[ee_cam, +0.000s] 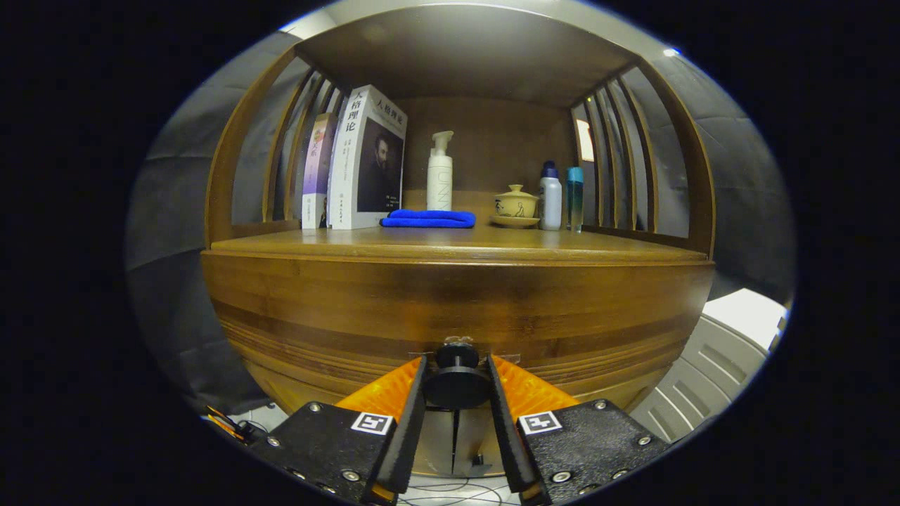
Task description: Pull open the drawer, take out the items inside it, and place them on the countertop above the cabinet.
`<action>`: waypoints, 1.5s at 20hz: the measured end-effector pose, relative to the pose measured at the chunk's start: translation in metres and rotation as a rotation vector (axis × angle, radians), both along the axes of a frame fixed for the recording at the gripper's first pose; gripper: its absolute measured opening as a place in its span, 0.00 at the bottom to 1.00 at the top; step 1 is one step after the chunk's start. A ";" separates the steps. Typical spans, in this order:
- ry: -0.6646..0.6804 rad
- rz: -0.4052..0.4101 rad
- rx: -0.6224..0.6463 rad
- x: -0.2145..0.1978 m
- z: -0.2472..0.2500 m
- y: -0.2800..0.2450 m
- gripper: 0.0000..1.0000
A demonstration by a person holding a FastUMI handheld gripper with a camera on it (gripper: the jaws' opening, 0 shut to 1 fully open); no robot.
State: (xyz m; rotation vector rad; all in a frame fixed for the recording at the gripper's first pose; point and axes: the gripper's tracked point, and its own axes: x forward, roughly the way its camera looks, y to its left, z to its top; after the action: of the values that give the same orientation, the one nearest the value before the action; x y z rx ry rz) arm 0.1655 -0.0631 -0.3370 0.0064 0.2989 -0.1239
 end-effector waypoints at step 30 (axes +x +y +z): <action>0.054 0.054 -0.075 -0.152 0.011 0.011 0.29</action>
State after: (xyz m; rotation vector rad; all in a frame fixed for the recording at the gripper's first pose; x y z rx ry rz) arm 0.0140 -0.0517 -0.3256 -0.0792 0.3481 -0.0816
